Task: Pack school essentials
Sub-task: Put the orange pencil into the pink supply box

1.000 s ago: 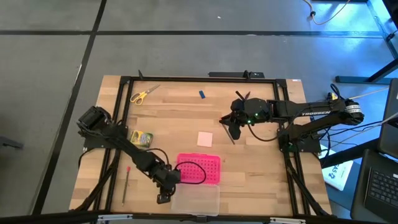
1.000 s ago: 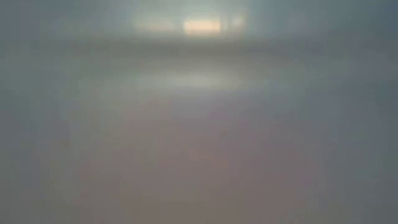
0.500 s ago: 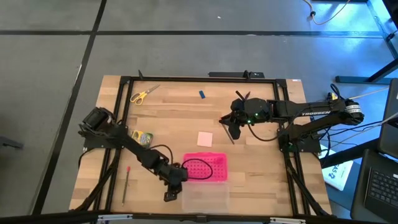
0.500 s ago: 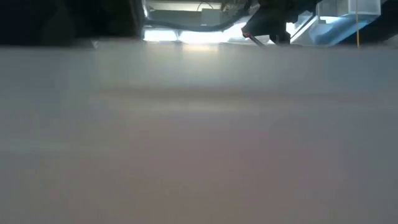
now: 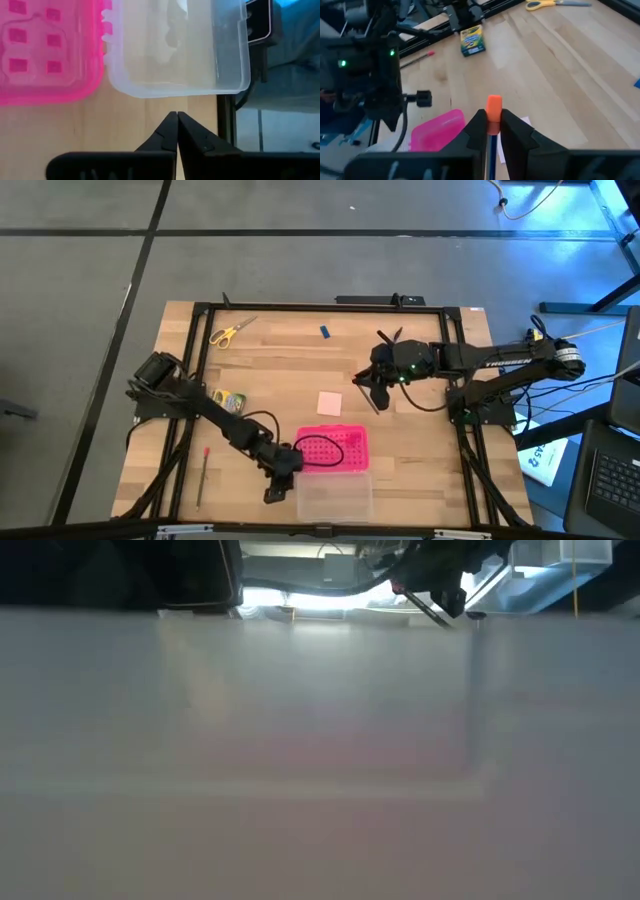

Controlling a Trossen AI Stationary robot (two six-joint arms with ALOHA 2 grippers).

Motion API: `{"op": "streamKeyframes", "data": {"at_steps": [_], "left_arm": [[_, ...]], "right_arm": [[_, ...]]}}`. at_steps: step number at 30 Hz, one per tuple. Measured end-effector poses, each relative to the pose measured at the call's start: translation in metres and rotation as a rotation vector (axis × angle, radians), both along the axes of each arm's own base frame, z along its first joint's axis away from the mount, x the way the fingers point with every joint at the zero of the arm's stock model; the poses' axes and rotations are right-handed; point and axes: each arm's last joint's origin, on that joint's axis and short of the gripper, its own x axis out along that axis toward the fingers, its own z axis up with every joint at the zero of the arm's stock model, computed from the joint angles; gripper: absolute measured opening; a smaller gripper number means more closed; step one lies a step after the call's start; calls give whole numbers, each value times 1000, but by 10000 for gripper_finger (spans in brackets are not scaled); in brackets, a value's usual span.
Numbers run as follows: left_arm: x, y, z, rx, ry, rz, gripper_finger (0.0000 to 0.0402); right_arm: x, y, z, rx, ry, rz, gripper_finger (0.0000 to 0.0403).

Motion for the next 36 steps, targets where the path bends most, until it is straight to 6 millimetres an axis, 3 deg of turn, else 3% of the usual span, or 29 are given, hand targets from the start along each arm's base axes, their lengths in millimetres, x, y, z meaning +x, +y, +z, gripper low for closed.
{"op": "streamKeyframes", "data": {"at_steps": [10,19,28,36], "left_arm": [[-22,-14,43,14,-123,137,0],[-48,3,77,205,-194,216,0],[-73,17,115,214,-284,158,0],[-90,21,124,299,-304,127,0]], "right_arm": [[1,24,5,-23,-58,166,44],[12,56,0,-22,-115,276,44],[49,93,-34,58,-156,352,44],[60,122,-67,158,-61,365,44]]}}
